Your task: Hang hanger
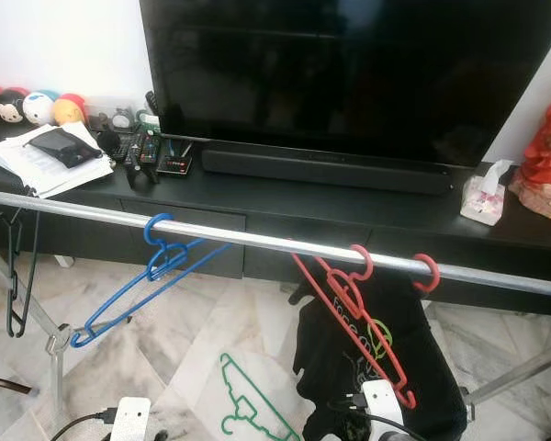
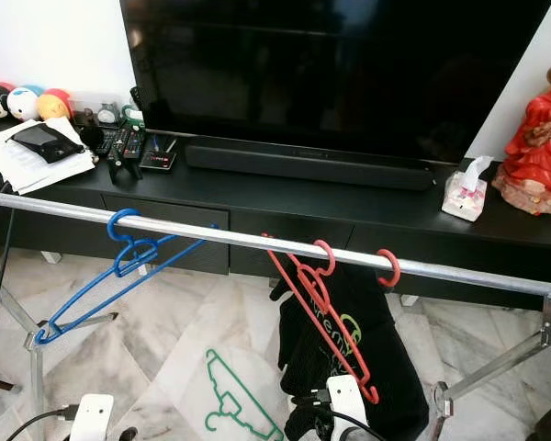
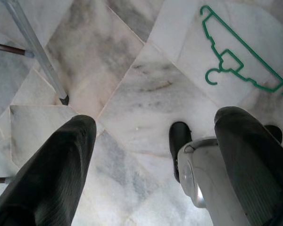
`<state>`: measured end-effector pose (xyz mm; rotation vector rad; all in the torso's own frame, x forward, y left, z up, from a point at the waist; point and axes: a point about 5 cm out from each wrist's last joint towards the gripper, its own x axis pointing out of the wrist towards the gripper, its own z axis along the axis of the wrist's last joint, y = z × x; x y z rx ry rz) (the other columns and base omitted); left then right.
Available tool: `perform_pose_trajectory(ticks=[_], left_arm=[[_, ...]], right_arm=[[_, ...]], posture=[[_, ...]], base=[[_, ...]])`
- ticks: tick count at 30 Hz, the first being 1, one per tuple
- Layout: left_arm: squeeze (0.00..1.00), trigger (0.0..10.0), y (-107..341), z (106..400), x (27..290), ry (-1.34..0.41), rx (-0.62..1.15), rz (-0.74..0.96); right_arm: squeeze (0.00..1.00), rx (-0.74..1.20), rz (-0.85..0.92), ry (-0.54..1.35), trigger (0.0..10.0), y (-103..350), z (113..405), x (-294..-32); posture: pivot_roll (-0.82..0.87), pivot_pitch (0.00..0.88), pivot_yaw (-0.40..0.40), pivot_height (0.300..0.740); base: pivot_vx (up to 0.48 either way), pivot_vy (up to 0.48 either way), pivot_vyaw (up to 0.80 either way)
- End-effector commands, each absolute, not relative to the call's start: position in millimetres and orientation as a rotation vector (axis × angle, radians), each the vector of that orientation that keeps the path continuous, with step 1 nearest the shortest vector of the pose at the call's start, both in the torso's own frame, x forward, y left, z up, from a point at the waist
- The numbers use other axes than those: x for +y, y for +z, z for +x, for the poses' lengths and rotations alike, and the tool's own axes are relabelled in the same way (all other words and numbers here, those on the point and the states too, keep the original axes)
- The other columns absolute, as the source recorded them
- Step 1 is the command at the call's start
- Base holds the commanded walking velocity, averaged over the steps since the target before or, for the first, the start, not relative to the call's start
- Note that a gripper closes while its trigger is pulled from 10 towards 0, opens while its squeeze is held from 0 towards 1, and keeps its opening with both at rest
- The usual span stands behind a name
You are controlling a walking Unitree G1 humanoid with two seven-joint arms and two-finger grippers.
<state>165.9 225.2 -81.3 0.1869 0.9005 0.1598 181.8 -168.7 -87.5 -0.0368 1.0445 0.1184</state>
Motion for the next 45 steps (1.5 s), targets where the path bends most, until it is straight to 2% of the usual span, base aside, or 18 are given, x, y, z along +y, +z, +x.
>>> perform_pose_trajectory(ticks=[1,45], left_arm=[[0.00,10.0,-84,163,221,0.166,0.914,0.154],[0.00,10.0,-92,145,225,0.176,0.972,0.134]], right_arm=[[0.00,1.033,-0.029,0.100,10.0,-87,183,-171],[0.00,1.035,-0.035,0.095,10.0,-87,183,-172]], posture=[[0.01,0.045,-0.112,0.740],[0.01,0.054,-0.115,0.740]], base=[[-0.259,0.000,0.00],[-0.281,0.000,0.00]])
